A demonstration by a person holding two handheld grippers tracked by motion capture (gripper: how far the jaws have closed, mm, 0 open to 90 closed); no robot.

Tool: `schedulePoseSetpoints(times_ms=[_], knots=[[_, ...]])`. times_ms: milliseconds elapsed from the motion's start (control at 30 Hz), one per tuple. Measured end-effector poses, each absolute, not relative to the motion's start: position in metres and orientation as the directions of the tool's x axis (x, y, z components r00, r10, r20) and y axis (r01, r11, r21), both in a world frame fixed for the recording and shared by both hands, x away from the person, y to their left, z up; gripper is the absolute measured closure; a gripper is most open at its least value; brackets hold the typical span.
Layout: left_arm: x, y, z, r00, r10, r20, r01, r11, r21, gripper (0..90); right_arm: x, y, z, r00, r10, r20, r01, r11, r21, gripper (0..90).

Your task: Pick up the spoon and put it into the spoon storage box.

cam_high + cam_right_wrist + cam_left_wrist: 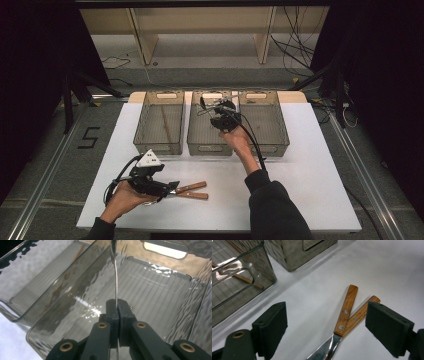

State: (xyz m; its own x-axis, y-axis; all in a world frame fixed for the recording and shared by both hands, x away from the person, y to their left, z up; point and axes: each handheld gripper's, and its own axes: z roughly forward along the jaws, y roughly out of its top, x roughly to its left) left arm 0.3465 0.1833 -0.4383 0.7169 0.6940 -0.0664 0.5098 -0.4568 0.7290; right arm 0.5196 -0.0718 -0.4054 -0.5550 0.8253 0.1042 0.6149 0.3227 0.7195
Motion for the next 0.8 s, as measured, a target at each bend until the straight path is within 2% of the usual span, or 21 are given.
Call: schedulePoseSetpoints(times_ms=[467, 500, 567, 600, 800], knots=[[0.347, 0.180, -0.440, 0.721, 0.689, -0.073, 0.521, -0.470, 0.713, 17.5, 0.525, -0.065, -0.416, -0.541, 0.835, 0.099, 0.639, 0.331, 0.695, 87.9], [0.347, 0.179, -0.440, 0.721, 0.689, -0.074, 0.521, -0.469, 0.713, 17.5, 0.525, -0.064, -0.417, -0.543, 0.834, 0.098, 0.638, 0.334, 0.694, 84.7], [0.346, 0.179, -0.440, 0.723, 0.687, -0.073, 0.519, -0.470, 0.714, 17.5, 0.526, -0.064, -0.417, -0.550, 0.828, 0.108, 0.639, 0.334, 0.693, 70.4], [0.346, 0.179, -0.440, 0.725, 0.685, -0.075, 0.520, -0.473, 0.711, 17.5, 0.526, -0.063, -0.417, -0.554, 0.826, 0.108, 0.638, 0.337, 0.693, 66.3], [0.347, 0.178, -0.442, 0.724, 0.686, -0.076, 0.525, -0.476, 0.706, 17.5, 0.522, -0.074, -0.405, -0.573, 0.807, 0.146, 0.625, 0.315, 0.714, 55.6]])
